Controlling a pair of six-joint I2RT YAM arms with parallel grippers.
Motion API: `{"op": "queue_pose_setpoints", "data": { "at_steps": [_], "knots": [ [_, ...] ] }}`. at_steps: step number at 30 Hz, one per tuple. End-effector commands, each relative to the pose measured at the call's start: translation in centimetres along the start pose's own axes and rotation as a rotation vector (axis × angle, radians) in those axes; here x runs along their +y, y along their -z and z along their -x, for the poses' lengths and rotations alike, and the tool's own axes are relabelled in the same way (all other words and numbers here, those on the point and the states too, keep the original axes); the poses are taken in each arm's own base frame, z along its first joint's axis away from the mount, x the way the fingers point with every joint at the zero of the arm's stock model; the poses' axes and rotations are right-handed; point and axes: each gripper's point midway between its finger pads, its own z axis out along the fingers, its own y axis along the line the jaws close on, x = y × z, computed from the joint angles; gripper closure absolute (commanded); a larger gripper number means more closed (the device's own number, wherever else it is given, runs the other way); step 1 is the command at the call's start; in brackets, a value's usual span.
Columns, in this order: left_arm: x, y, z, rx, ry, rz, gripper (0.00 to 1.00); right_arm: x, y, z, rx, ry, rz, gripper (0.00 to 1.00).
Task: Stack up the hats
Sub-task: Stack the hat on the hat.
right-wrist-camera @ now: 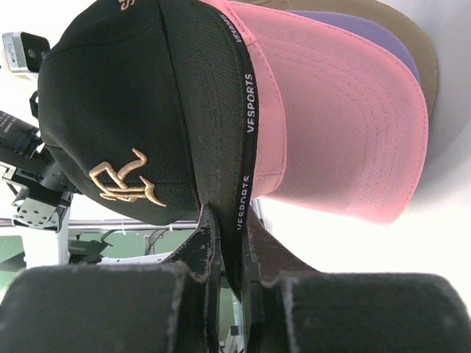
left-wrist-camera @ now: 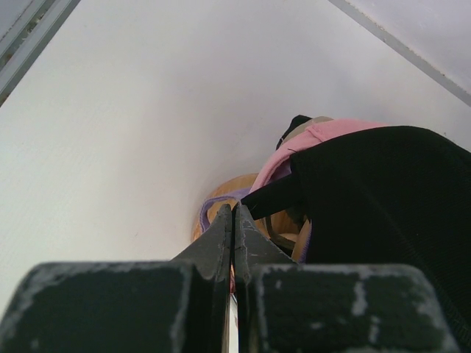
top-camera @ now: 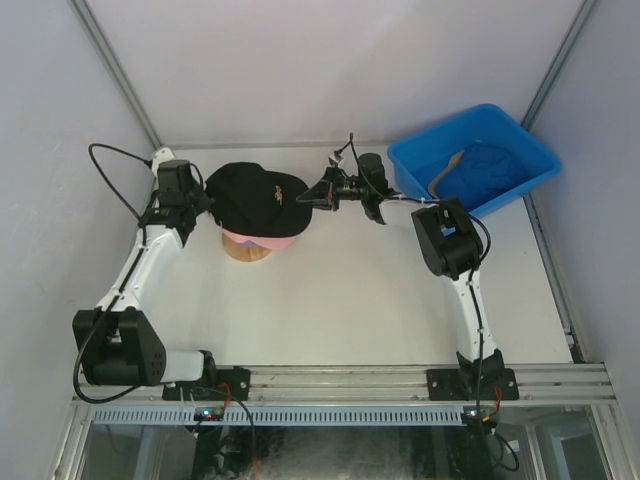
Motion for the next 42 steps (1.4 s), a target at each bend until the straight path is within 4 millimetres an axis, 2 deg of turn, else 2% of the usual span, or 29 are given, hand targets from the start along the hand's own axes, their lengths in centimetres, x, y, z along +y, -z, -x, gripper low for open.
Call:
{"op": "queue_pose_setpoints", "data": {
  "at_steps": [1,4,8,12,18,21,23,27,30,36,42],
  "knots": [
    [4.9,0.4,-1.1,0.077,-0.066,0.182,1.00,-11.0,1.9,-1.2,-0.088,-0.224,-0.318,1.00],
    [4.7,0.6,-1.4,0.090,-0.054,0.173,1.00,-11.0,1.5,-2.4,-0.075,-0.250,-0.343,1.00],
    [4.5,0.7,-2.0,0.117,-0.043,0.160,1.00,-12.5,1.2,-4.3,-0.049,-0.309,-0.401,1.00],
    [4.2,0.9,-2.0,0.121,-0.033,0.141,1.00,-12.8,1.1,-5.6,-0.048,-0.364,-0.381,1.00],
    [3.5,1.0,-1.8,0.124,-0.029,0.112,1.00,-10.5,1.0,-5.7,-0.060,-0.349,-0.281,0.85],
    [3.4,1.0,-1.8,0.126,-0.028,0.106,1.00,-9.7,1.3,-5.5,-0.063,-0.326,-0.276,0.83],
    [3.3,0.9,-1.8,0.129,-0.027,0.101,1.00,-9.4,1.4,-5.5,-0.059,-0.312,-0.270,0.83],
    [2.9,0.8,-1.5,0.130,-0.026,0.088,1.00,-8.6,1.5,-5.4,-0.074,-0.298,-0.238,0.91],
    [2.5,0.9,-0.8,0.116,-0.024,0.081,1.00,-6.9,1.6,-4.6,-0.090,-0.284,-0.191,0.94],
    [1.8,1.1,1.1,0.082,-0.020,0.067,1.00,-2.4,2.3,-1.9,-0.149,-0.235,-0.090,0.95],
    [2.0,1.2,2.1,0.061,-0.008,0.071,1.00,1.9,2.7,0.5,-0.166,-0.151,-0.027,0.95]
  ]
}}
